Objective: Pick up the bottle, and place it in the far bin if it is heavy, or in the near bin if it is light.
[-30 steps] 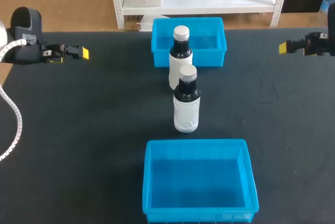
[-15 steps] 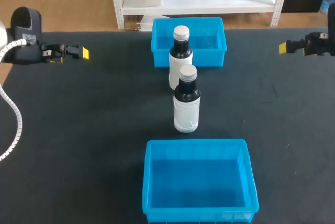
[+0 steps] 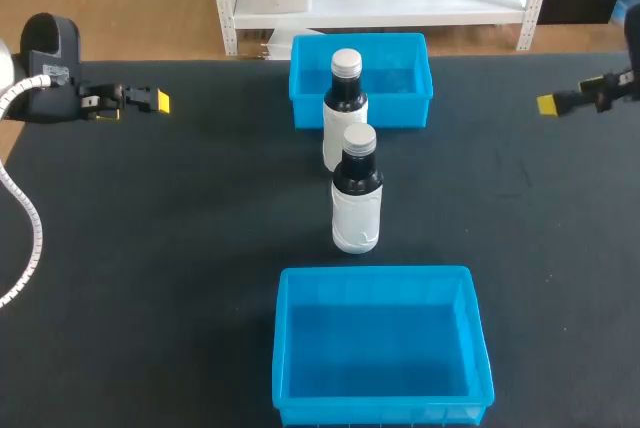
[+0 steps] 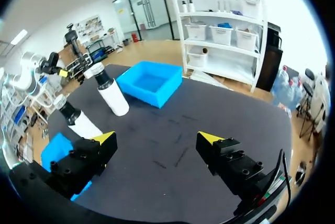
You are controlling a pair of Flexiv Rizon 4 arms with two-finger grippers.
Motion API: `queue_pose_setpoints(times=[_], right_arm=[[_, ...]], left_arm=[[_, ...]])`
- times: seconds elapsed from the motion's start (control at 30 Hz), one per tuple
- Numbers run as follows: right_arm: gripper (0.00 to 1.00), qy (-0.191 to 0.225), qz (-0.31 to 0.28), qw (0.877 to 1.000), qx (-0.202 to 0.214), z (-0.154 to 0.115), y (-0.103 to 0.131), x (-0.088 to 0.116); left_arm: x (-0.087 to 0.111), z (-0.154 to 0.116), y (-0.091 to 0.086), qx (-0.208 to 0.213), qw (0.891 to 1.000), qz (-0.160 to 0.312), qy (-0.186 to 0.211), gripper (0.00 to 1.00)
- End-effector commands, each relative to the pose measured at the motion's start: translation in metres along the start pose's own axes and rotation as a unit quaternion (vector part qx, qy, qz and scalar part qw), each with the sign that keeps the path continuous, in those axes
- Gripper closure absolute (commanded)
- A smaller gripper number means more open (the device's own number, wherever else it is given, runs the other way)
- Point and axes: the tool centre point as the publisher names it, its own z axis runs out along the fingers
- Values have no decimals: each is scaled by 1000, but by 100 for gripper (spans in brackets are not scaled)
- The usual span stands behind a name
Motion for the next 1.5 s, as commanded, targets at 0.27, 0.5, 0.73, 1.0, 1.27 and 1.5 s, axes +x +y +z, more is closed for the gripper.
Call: queue_pose_setpoints(times=[0.27,0.5,0.73,1.0,1.27,1.5], right_arm=[[0,16,-120,964,-238,-2,-9,-1],[0,16,-120,964,-238,-2,-9,-1],[0,1,-192,954,-230,5,18,-4],[0,-25,-267,936,-230,21,60,-1],[0,-55,-292,923,-244,38,95,-2],[0,-64,-294,912,-279,61,132,3]], left_arm=[[0,0,0,0,1000,0,0,0],[0,0,0,0,1000,0,0,0],[0,0,0,0,1000,0,0,0],[0,0,0,0,1000,0,0,0],[0,0,0,0,1000,0,0,0],[0,0,0,0,1000,0,0,0]])
